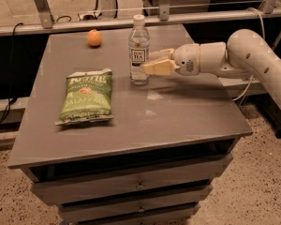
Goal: Move blue plastic bottle near green jalapeno chip bag
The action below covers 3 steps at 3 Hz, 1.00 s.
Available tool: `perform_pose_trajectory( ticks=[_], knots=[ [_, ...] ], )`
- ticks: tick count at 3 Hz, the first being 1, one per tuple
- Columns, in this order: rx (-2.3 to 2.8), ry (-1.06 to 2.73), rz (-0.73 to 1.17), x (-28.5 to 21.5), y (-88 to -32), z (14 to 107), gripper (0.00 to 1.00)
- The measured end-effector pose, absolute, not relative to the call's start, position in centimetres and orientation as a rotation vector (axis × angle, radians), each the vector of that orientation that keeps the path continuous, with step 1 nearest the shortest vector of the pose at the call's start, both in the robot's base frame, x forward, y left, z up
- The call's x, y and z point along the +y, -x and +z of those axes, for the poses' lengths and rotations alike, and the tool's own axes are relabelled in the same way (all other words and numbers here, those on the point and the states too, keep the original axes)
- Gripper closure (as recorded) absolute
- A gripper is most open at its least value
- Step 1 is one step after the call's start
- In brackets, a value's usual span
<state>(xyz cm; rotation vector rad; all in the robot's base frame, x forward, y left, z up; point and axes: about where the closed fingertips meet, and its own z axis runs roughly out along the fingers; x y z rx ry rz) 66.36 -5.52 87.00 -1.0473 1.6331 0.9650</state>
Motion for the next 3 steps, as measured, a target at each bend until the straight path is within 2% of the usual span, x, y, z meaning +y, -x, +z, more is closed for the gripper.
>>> perform_pose_trajectory(
  ticks=[3],
  knots=[
    [1.633,1.047,0.966,-5.51,-66.35,87.33,0.12]
  ],
)
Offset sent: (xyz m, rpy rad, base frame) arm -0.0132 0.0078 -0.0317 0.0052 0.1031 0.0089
